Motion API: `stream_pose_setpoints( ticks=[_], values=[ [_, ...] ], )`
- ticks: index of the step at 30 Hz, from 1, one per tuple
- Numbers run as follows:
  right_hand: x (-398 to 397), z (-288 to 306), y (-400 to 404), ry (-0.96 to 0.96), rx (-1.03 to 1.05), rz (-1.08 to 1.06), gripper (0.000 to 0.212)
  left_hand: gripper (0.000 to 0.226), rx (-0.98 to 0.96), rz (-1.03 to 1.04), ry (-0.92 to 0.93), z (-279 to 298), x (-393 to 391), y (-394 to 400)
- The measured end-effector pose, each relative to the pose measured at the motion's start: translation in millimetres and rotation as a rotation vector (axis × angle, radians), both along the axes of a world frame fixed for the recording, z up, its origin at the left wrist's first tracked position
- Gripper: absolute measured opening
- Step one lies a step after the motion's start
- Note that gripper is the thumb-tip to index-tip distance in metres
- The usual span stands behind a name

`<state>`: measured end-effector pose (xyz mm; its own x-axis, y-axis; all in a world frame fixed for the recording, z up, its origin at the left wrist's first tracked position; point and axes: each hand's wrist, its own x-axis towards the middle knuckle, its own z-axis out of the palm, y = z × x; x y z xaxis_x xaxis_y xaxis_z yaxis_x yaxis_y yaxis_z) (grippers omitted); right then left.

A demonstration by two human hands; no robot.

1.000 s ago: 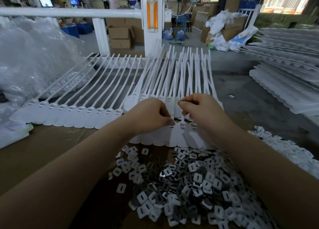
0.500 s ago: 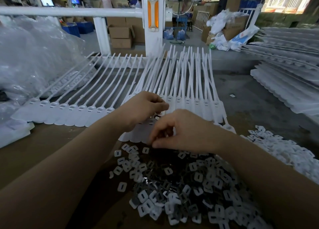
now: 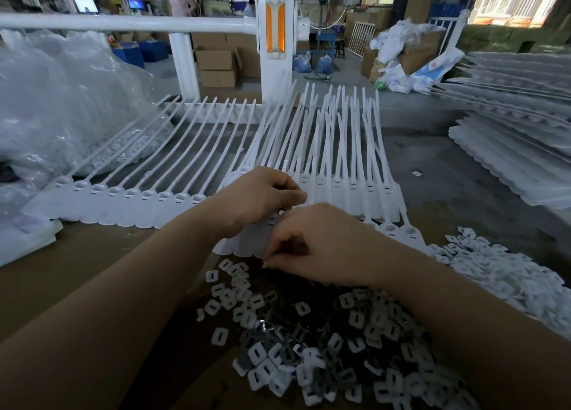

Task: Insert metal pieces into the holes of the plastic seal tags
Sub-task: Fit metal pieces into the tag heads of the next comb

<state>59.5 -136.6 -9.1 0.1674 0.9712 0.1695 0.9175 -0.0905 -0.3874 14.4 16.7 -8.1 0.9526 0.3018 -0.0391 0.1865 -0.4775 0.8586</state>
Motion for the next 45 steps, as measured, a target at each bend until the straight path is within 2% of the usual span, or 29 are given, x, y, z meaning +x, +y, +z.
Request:
stream_pose_setpoints(
  ticks=[6,10,14,21,29,32,45],
  values=[
    [26,4,-6,0.322,0.24,-0.389,0.007,0.012,-0.015,-0.021,-0.005,5,-3,4],
    [36,0,-9,0.397,0.29,-0.525,0.011,0.013,-0.064,-0.045,-0.029,8,-4,4],
    [37,-1,-9,0.414,0.276,-0.558,0.016,0.011,-0.05,-0.061,-0.066,10,-4,3],
    [34,-2,-6,0.425,0.291,-0.555,0.012,0.006,0.069,-0.063,-0.085,12,-4,-3],
    [42,-10,-6,0.433,0.248,-0.61,0.01,0.003,0.068,0.057,0.136,14,-6,1],
    [44,-12,-5,0.43,0.219,-0.617,0.009,0.01,0.094,0.076,0.201,14,-5,1],
    [41,-14,-4,0.403,0.196,-0.601,0.011,0.01,0.135,0.111,0.25,10,-4,-3]
  ],
)
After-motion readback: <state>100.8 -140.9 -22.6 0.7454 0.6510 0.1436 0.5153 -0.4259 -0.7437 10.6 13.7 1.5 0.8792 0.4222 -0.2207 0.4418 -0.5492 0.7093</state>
